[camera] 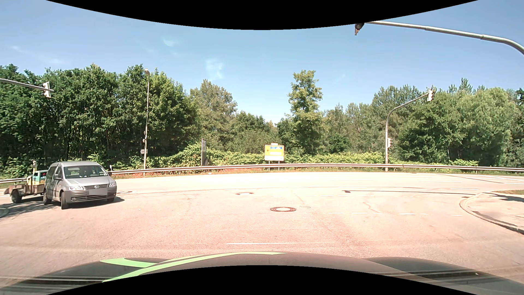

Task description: Follow the waypoints while adhering to traffic rules and regulations

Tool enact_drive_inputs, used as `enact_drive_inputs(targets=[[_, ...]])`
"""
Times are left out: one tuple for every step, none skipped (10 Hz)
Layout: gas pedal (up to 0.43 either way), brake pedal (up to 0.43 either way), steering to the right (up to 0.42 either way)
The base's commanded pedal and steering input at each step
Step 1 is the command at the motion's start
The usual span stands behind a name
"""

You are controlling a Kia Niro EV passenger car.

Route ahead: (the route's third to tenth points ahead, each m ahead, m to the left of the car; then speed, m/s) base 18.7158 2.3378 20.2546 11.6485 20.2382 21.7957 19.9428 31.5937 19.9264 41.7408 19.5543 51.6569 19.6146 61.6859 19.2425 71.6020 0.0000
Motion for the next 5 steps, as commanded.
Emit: enact_drive_inputs(targets=[[0.000,0.366,-0.024],[0.000,0.366,-0.024],[0.000,0.366,-0.024],[0.000,0.372,-0.024],[0.000,0.372,-0.024]])
